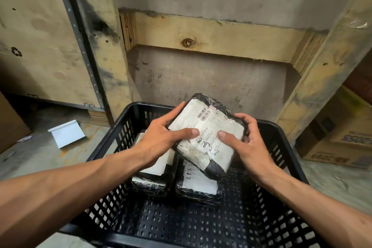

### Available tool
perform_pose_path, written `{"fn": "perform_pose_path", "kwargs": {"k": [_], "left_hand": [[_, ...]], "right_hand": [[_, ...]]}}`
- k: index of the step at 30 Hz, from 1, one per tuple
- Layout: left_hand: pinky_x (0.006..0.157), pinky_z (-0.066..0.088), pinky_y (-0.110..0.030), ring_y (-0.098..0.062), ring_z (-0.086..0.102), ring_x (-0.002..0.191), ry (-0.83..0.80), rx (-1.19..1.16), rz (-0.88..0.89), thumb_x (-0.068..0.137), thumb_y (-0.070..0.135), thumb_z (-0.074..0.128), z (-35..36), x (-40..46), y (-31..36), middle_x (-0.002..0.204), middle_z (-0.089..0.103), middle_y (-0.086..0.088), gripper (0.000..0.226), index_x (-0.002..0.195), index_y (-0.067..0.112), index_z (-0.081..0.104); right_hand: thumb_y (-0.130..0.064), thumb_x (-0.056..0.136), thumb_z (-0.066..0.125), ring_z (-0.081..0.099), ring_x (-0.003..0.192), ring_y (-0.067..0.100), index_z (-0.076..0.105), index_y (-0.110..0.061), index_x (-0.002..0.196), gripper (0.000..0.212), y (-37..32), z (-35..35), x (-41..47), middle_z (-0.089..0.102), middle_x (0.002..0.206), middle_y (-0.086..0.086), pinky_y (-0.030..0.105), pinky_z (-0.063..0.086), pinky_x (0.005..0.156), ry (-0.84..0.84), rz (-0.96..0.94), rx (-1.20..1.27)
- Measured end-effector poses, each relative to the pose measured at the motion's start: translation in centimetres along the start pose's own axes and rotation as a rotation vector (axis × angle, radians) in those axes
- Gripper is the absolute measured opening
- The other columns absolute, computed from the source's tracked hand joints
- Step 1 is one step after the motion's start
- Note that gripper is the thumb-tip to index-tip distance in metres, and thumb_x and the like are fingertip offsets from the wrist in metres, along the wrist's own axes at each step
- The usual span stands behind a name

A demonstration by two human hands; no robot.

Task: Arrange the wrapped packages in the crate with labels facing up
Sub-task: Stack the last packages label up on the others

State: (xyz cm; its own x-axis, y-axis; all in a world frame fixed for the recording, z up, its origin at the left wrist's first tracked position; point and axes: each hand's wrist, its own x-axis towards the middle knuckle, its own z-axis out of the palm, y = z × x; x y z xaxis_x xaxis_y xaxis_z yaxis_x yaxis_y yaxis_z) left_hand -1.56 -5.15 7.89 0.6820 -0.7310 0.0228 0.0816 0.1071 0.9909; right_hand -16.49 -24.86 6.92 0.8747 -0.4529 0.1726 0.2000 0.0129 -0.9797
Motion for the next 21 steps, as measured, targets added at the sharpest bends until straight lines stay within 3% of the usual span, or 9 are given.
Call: {"fn": "perform_pose_path", "kwargs": {"k": [3, 7, 9, 12, 14, 16, 21], "left_hand": [[0.082, 0.059, -0.027, -0.022, 0.073, 0.109, -0.064, -0.016, 0.008, 0.064, 0.005, 0.093, -0.9, 0.7, 1.3, 0.124, 0.074, -0.001, 0.077, 0.130, 0.036, 0.069], [0.089, 0.058, -0.029, -0.023, 0.070, 0.115, -0.146, 0.101, -0.022, 0.059, 0.010, 0.096, -2.0, 1.4, 3.0, 0.128, 0.072, -0.002, 0.081, 0.131, 0.034, 0.068], [0.094, 0.057, -0.033, -0.023, 0.068, 0.119, -0.052, 0.126, -0.026, 0.050, 0.021, 0.102, -1.6, 1.2, 2.9, 0.134, 0.068, -0.005, 0.093, 0.134, 0.039, 0.064], [0.094, 0.058, -0.043, -0.024, 0.069, 0.115, 0.192, -0.021, -0.057, 0.040, 0.031, 0.105, -0.3, 0.2, 0.9, 0.135, 0.064, -0.007, 0.122, 0.148, 0.038, 0.048], [0.091, 0.059, -0.044, -0.022, 0.072, 0.111, 0.157, -0.083, -0.066, 0.051, 0.029, 0.104, 1.0, -0.8, -0.9, 0.129, 0.072, 0.000, 0.131, 0.156, 0.040, 0.027], [0.099, 0.054, -0.046, -0.016, 0.070, 0.115, 0.105, -0.046, -0.056, 0.056, 0.028, 0.102, 2.3, -1.6, -2.3, 0.126, 0.073, 0.008, 0.133, 0.156, 0.048, 0.016], [0.101, 0.054, -0.039, -0.011, 0.069, 0.116, 0.081, 0.032, -0.008, 0.057, 0.025, 0.101, 2.8, -1.6, -2.5, 0.125, 0.073, 0.013, 0.131, 0.154, 0.052, 0.017]], "right_hand": [[-0.044, 0.066, 0.096, 0.067, 0.120, 0.009, 0.057, -0.048, 0.136, 0.081, -1.8, -1.6, 0.5, 0.067, 0.134, -0.016, 0.022, 0.057, 0.091, -0.192, -0.014, -0.255], [-0.026, 0.068, 0.096, 0.062, 0.124, 0.000, 0.049, -0.051, 0.147, 0.096, -3.1, -2.2, 0.3, 0.059, 0.143, -0.026, 0.016, 0.056, 0.086, -0.392, 0.094, -0.265], [-0.026, 0.064, 0.095, 0.061, 0.123, -0.003, 0.051, -0.050, 0.145, 0.095, -3.1, -2.0, -0.2, 0.061, 0.135, -0.031, 0.013, 0.053, 0.090, -0.367, 0.079, -0.269], [-0.028, 0.062, 0.093, 0.066, 0.113, -0.001, 0.052, -0.044, 0.139, 0.088, -1.7, -0.7, -1.2, 0.067, 0.122, -0.029, 0.014, 0.054, 0.088, -0.260, 0.059, -0.217], [-0.031, 0.065, 0.091, 0.068, 0.109, -0.002, 0.049, -0.044, 0.137, 0.085, -0.4, 0.0, -1.9, 0.069, 0.116, -0.029, 0.013, 0.055, 0.084, -0.195, 0.046, -0.208], [-0.038, 0.068, 0.090, 0.067, 0.110, -0.004, 0.044, -0.051, 0.135, 0.081, 0.0, 0.2, -2.3, 0.067, 0.117, -0.032, 0.012, 0.055, 0.083, -0.173, 0.056, -0.223], [-0.051, 0.072, 0.085, 0.064, 0.118, 0.000, 0.033, -0.058, 0.140, 0.086, 0.0, -1.1, -2.1, 0.064, 0.124, -0.033, 0.023, 0.054, 0.093, -0.213, 0.111, -0.270]]}}
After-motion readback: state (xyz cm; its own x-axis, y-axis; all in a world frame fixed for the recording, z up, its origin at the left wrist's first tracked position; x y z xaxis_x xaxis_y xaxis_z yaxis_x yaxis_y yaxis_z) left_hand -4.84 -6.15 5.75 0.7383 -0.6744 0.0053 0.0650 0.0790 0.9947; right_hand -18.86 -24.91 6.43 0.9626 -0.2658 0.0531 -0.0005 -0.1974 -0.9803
